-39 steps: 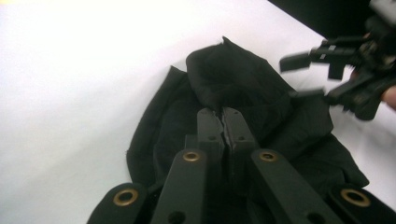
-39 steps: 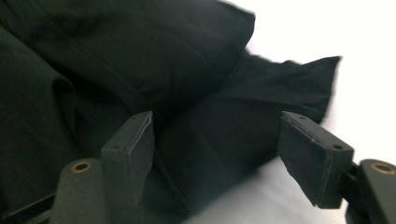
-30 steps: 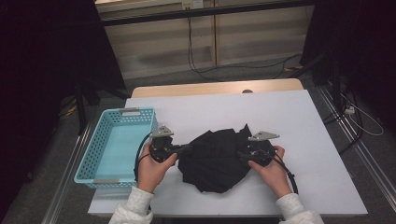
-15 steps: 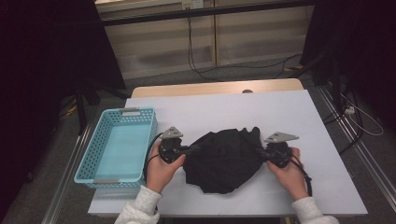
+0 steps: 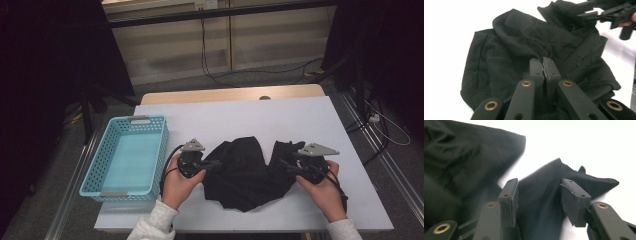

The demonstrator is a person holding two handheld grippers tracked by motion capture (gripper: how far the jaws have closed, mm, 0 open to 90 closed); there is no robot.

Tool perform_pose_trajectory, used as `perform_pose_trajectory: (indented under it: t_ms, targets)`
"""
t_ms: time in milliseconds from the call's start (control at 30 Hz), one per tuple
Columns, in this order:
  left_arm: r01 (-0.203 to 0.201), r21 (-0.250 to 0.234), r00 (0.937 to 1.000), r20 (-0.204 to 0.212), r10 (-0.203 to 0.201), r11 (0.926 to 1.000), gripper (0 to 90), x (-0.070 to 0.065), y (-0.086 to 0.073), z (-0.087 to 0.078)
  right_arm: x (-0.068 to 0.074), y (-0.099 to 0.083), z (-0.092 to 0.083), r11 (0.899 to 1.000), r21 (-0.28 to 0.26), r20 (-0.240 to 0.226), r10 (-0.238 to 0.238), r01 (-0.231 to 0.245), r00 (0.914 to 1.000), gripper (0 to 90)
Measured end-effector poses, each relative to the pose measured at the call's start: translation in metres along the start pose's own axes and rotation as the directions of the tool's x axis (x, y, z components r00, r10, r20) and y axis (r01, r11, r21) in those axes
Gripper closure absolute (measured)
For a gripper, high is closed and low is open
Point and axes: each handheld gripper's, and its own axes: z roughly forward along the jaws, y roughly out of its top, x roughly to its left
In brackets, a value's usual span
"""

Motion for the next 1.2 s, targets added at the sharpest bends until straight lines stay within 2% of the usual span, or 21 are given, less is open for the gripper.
perform_pose_trajectory:
  t_ms: [100, 200, 333, 367, 433, 500, 533, 600, 633, 667, 700, 733, 767, 800, 867, 900, 933, 1033, 1100, 1167, 1200]
  targets:
    - [0.002, -0.009, 1.0000, -0.002, -0.002, 1.0000, 87.7, 0.001, 0.000, -0.006, 0.007, 0.012, 0.013, 1.000, -0.004, -0.020, -0.001, 0.001, 0.9998, 41.4]
    - [0.017, -0.013, 0.9998, -0.010, -0.017, 0.9998, 87.7, 0.004, -0.003, -0.011, 0.017, 0.023, 0.025, 1.000, -0.012, -0.048, -0.001, 0.000, 0.9988, 38.8]
    - [0.032, -0.015, 0.9993, -0.020, -0.033, 0.9994, 87.7, 0.007, -0.006, -0.019, 0.030, 0.033, 0.044, 1.000, 0.009, -0.098, -0.008, 0.009, 0.9951, 37.5]
    - [0.037, -0.019, 0.9990, -0.023, -0.037, 0.9991, 87.7, 0.007, -0.006, -0.022, 0.033, 0.034, 0.053, 1.000, 0.028, -0.113, 0.012, -0.009, 0.9936, 36.0]
    - [0.036, -0.026, 0.9989, -0.030, -0.037, 0.9990, 87.8, 0.007, -0.006, -0.027, 0.034, 0.034, 0.058, 0.999, 0.038, -0.119, 0.027, -0.023, 0.9925, 35.5]
    - [0.033, -0.031, 0.9988, -0.034, -0.034, 0.9990, 87.8, 0.006, -0.006, -0.030, 0.037, 0.034, 0.066, 0.997, 0.057, -0.152, 0.064, -0.056, 0.9863, 35.4]
    - [0.035, -0.036, 0.9987, -0.035, -0.036, 0.9987, 87.8, 0.005, -0.006, -0.031, 0.038, 0.033, 0.070, 0.996, 0.072, -0.154, 0.067, -0.056, 0.9858, 35.6]
    - [0.041, -0.033, 0.9987, -0.030, -0.042, 0.9986, 87.8, 0.005, -0.006, -0.032, 0.042, 0.031, 0.076, 0.995, 0.101, -0.154, 0.041, -0.025, 0.9873, 38.9]
    - [0.039, -0.030, 0.9988, -0.029, -0.040, 0.9988, 87.9, 0.005, -0.007, -0.031, 0.042, 0.029, 0.078, 0.994, 0.105, -0.157, 0.055, -0.039, 0.9860, 40.3]
    - [0.041, -0.026, 0.9987, -0.030, -0.041, 0.9988, 87.9, 0.005, -0.007, -0.030, 0.041, 0.028, 0.078, 0.992, 0.107, -0.169, 0.081, -0.064, 0.9822, 48.4]
    - [0.044, -0.026, 0.9986, -0.029, -0.045, 0.9987, 87.9, 0.005, -0.008, -0.029, 0.040, 0.028, 0.077, 0.992, 0.102, -0.193, 0.089, -0.070, 0.9772, 65.2]
    - [0.043, -0.025, 0.9986, -0.029, -0.043, 0.9988, 87.9, 0.006, -0.008, -0.027, 0.040, 0.029, 0.071, 0.996, 0.091, -0.174, 0.031, -0.015, 0.9843, 85.1]
    - [0.046, -0.030, 0.9985, -0.028, -0.046, 0.9985, 87.9, 0.005, -0.008, -0.026, 0.040, 0.029, 0.071, 0.996, 0.091, -0.174, 0.031, -0.015, 0.9843, 85.1]
    - [0.046, -0.032, 0.9988, -0.019, -0.046, 0.9985, 87.9, 0.004, -0.008, -0.024, 0.038, 0.029, 0.067, 0.996, 0.085, -0.145, 0.018, -0.006, 0.9893, 85.8]
    - [0.043, -0.041, 0.9991, 0.000, -0.043, 0.9982, 87.9, 0.002, -0.006, -0.020, 0.030, 0.028, 0.057, 0.998, 0.048, -0.134, 0.034, -0.027, 0.9905, 86.2]
    - [0.052, -0.050, 0.9985, 0.020, -0.051, 0.9974, 87.9, 0.000, -0.004, -0.018, 0.021, 0.030, 0.042, 0.999, -0.008, -0.110, 0.042, -0.043, 0.9931, 86.2]
    - [0.050, -0.060, 0.9983, 0.032, -0.048, 0.9970, 87.9, -0.002, -0.002, -0.016, 0.021, 0.030, 0.042, 0.999, -0.008, -0.110, 0.042, -0.043, 0.9931, 86.2]
    - [0.027, -0.085, 0.9980, 0.059, -0.022, 0.9960, 87.9, -0.011, 0.008, -0.011, 0.009, 0.035, 0.014, 0.997, -0.073, -0.077, 0.033, -0.039, 0.9965, 86.2]
    - [0.012, -0.099, 0.9980, 0.063, -0.006, 0.9950, 87.9, -0.015, 0.012, -0.007, 0.002, 0.036, -0.005, 0.991, -0.126, -0.059, 0.036, -0.043, 0.9976, 86.2]
    - [0.006, -0.089, 0.9979, 0.066, 0.000, 0.9960, 87.8, -0.016, 0.014, -0.002, 0.001, 0.034, -0.022, 0.987, -0.155, -0.047, 0.026, -0.033, 0.9985, 86.1]
    - [0.008, -0.079, 0.9980, 0.063, -0.003, 0.9968, 87.8, -0.015, 0.013, 0.000, 0.001, 0.034, -0.022, 0.987, -0.155, -0.047, 0.026, -0.033, 0.9985, 86.1]
